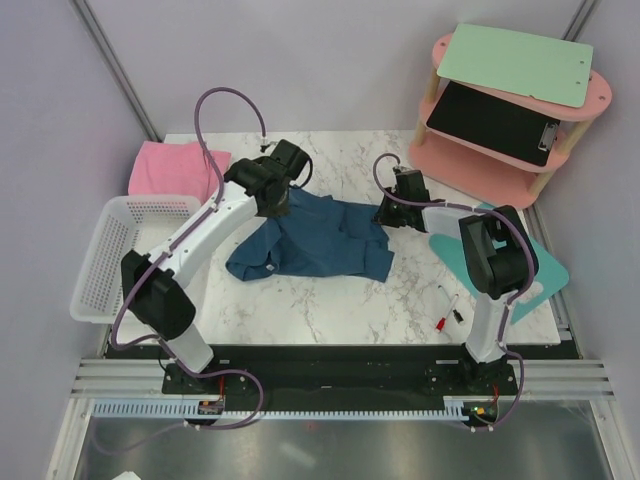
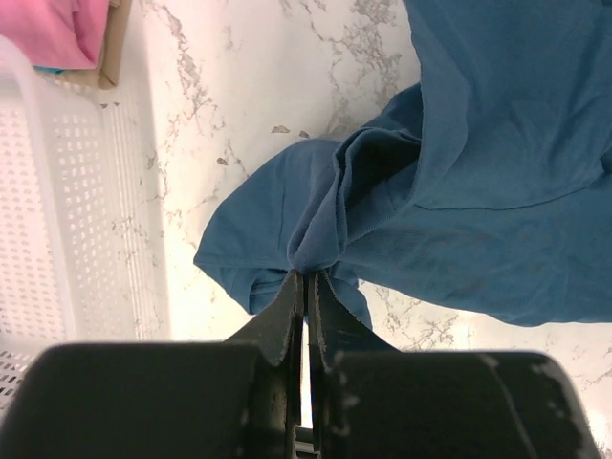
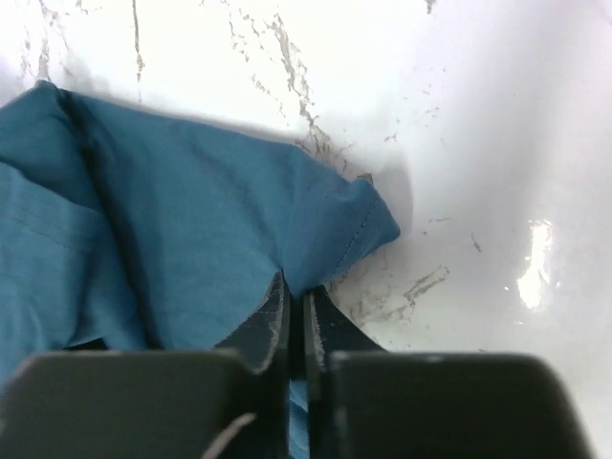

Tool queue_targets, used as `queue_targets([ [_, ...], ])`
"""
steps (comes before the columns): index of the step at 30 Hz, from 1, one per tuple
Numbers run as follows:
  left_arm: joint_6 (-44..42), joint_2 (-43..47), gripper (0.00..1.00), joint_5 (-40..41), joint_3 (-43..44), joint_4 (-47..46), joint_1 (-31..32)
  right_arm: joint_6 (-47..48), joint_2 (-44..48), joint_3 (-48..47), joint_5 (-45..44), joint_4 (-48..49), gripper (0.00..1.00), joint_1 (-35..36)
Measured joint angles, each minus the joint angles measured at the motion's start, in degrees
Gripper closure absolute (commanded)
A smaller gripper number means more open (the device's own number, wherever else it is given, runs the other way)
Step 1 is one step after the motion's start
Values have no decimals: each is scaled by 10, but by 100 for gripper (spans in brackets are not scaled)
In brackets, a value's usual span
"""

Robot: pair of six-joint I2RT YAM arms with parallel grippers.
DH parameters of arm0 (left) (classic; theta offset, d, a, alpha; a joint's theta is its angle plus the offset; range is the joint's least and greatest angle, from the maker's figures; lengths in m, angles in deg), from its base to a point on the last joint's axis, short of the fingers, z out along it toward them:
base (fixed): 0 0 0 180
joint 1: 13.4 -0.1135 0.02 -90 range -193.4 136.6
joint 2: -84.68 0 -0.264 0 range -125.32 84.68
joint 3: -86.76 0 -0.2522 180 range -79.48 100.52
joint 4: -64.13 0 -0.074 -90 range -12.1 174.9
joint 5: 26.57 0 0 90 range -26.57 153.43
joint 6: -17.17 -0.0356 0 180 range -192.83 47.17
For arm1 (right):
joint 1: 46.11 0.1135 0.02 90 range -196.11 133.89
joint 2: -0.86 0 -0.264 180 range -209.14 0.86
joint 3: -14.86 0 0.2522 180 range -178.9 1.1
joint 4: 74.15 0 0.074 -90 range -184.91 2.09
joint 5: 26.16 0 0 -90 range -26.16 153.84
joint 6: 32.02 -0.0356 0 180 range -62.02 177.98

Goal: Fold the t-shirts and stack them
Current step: Flatten out the tshirt

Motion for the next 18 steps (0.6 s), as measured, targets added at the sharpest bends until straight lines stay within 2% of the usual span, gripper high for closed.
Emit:
queue_targets([
  [7,-15,41,98,10,-1,7,-43,0,29,-4,-35,-54,100,6],
  [14,-66,97,98,81,-6,9,-91,15,201,-4,-106,-106,100,-20],
  [18,-75,162,98,102,-65,5,-91,27,252,-6,-128,-124,100,-50],
])
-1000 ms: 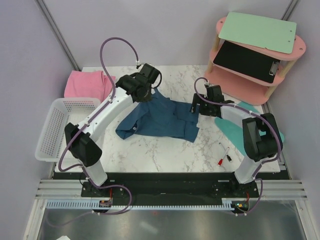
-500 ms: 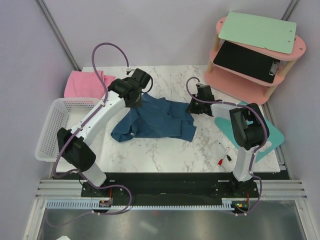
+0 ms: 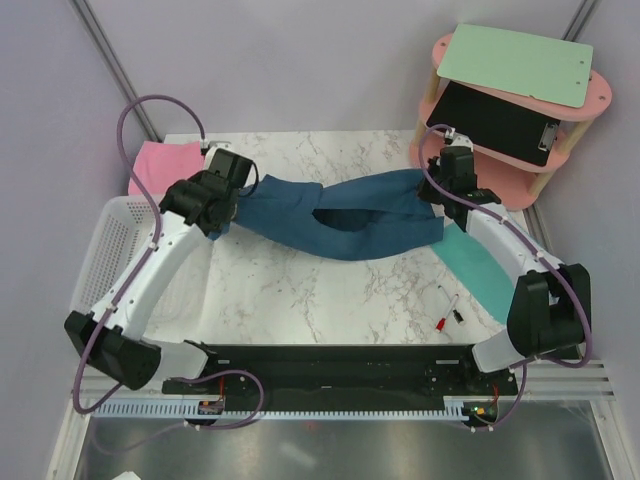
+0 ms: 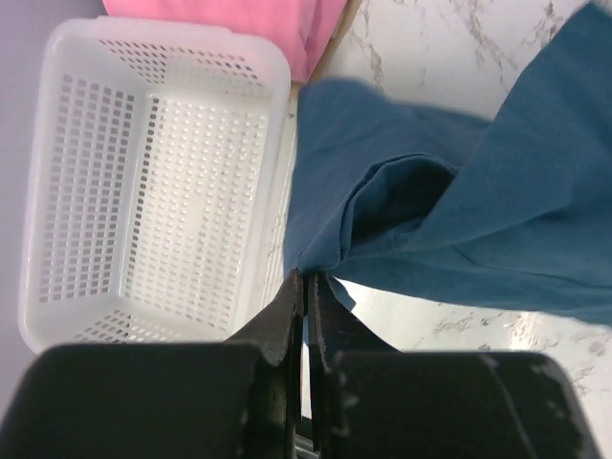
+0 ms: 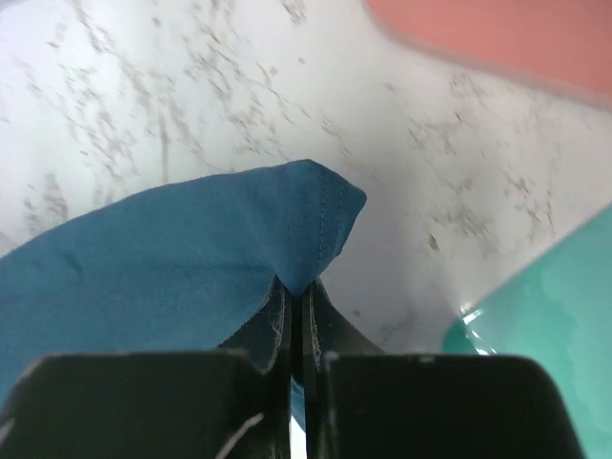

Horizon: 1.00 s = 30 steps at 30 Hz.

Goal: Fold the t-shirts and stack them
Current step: Flatten out the tshirt

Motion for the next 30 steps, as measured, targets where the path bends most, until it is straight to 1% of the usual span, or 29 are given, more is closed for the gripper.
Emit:
queue_targets([
  [4,22,69,98,-27,-115,3,1,10,-5,16,-16,-35,100,-8],
  [5,33,79,94,-36,-143,11,1,12,-7,24,-16,-44,100,-7],
  [6,43,85,75,-46,-167,18,1,12,-11,33,-16,-52,100,-5],
  [7,52,89,60,-58,-190,24,1,13,-14,42,-15,-61,96,-4],
  [8,58,90,19,-70,-208,31,1,14,-19,49,-14,-70,93,-3],
  [9,61,90,6,-76,-220,38,1,14,-24,53,-15,-77,89,-3],
  [10,68,92,0,-85,-232,44,1,15,-30,56,-15,-84,69,-4],
  [11,75,94,0,-91,-241,51,1,17,-37,57,-15,-90,58,-5],
  [12,80,96,0,-98,-246,55,1,17,-43,57,-14,-94,50,-5],
  [13,84,99,0,-103,-247,59,1,19,-47,57,-13,-98,40,-5],
  [15,90,108,0,-110,-246,59,1,25,-49,57,-12,-105,32,-5],
  [16,90,111,0,-115,-244,59,1,26,-49,57,-12,-107,31,-5],
  [20,90,114,0,-132,-224,47,1,27,-48,56,-12,-109,32,-6],
  [25,90,80,0,-147,-207,26,1,21,-35,55,-11,-130,37,-16],
  [30,90,54,0,-158,-229,4,1,1,31,81,7,-146,42,-38],
])
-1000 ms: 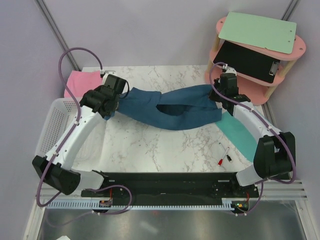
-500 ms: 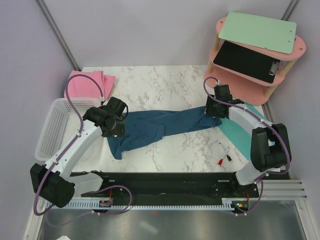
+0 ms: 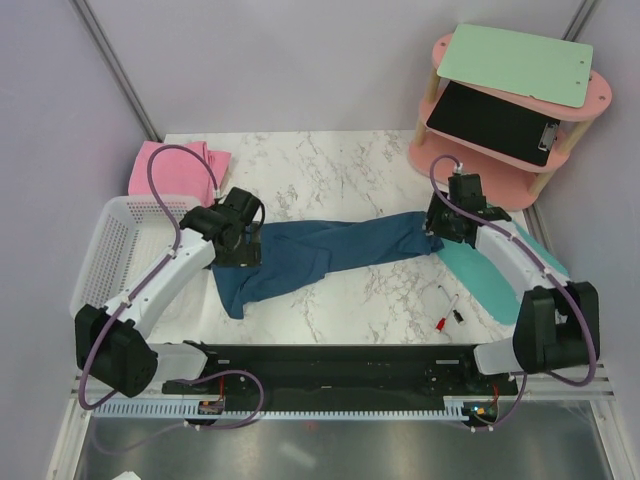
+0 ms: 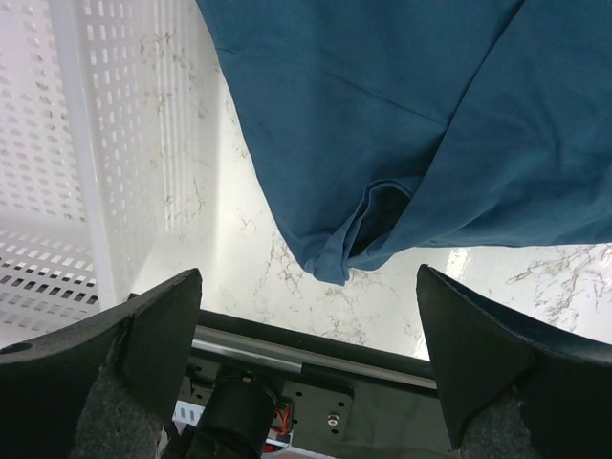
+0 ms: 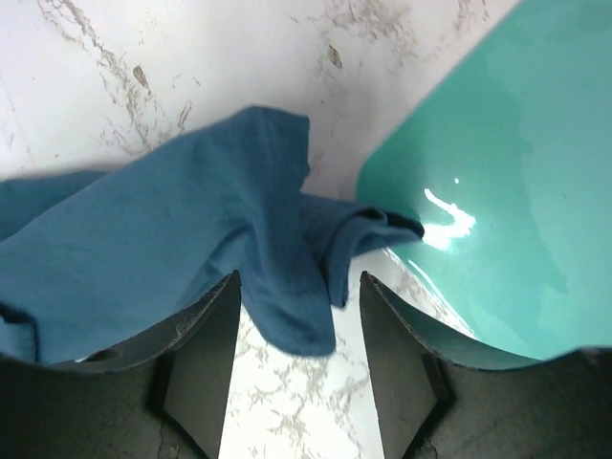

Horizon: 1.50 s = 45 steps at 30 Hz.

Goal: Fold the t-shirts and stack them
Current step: Flatten out the tshirt

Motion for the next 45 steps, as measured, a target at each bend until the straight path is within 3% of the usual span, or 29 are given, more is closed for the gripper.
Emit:
queue_targets([
  [5,0,0,0,-7,-20,-10,0,-26,73,43,33,-12,47,-19],
  [7,0,0,0,-7,-21,-16,0,-36,75,51,47,-12,53,-19],
  [15,-1,0,0,-7,-25,-29,0,-62,49,83,94,-12,58,-19],
  [17,-1,0,0,-7,-28,-31,0,-65,43,86,95,-12,67,-19],
  [18,-1,0,0,-7,-29,-31,0,-65,40,88,95,-12,84,-19],
  [21,-1,0,0,-6,-34,-31,0,-70,36,91,94,-10,100,-19],
  [33,-2,0,0,-3,-50,-33,0,-80,95,87,93,0,100,-19],
  [39,-1,-1,0,-4,-53,-34,0,-80,118,24,79,5,100,-19],
  [43,-2,-1,0,-7,-53,-38,0,-78,78,-39,74,14,99,-19],
  [45,-2,-1,0,-7,-53,-42,0,-73,40,-72,76,12,69,-19],
])
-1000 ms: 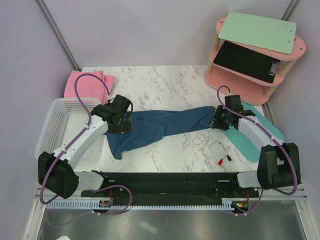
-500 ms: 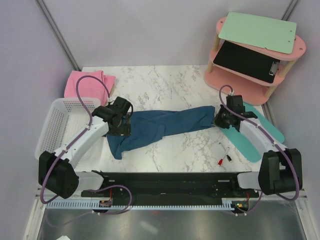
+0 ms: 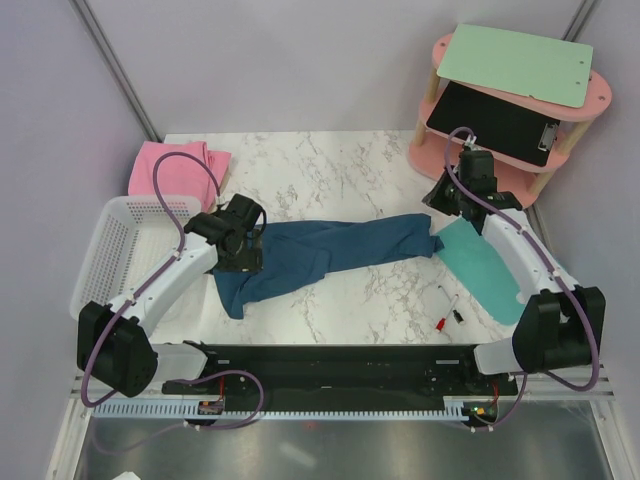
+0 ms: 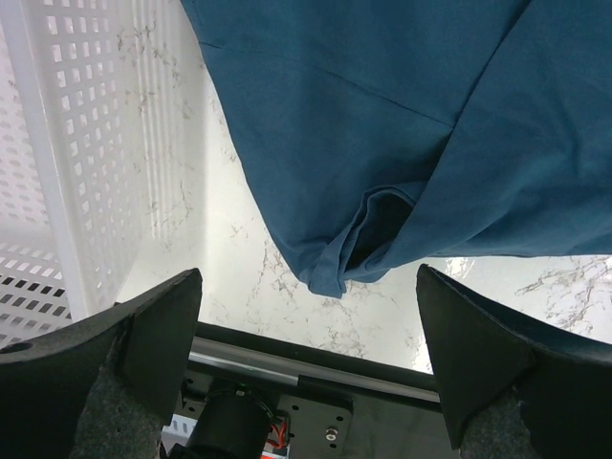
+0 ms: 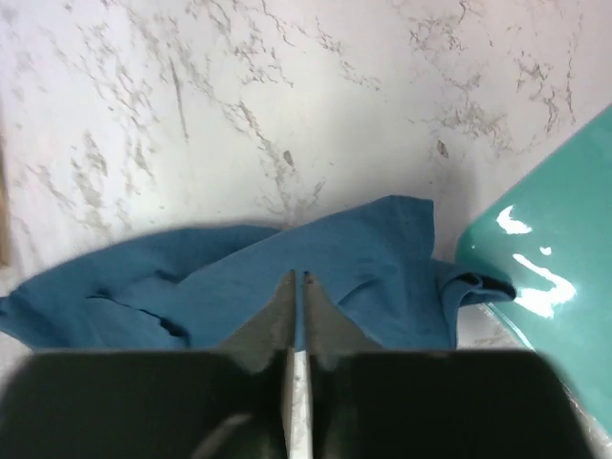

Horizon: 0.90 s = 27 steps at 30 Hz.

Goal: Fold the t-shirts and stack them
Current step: Flatten out the tshirt

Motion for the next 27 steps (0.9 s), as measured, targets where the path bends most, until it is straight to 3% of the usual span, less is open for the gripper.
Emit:
queue_targets([
  [1,0,0,0,0,0,-1,0,3,-13,-6,2,1,59,0],
  [2,0,0,0,0,-1,-2,0,9,-22,-5,2,-3,39,0],
  [5,0,-2,0,0,-3,-4,0,24,-22,23,0,-19,19,-2],
  [13,-3,-21,0,-10,-3,-12,0,42,25,108,-8,-67,26,-31],
  [17,-5,-25,0,-12,-3,-20,0,43,26,128,-7,-66,40,-34],
  [27,-5,-25,0,-12,-9,-26,0,24,-1,184,17,-16,44,-34],
])
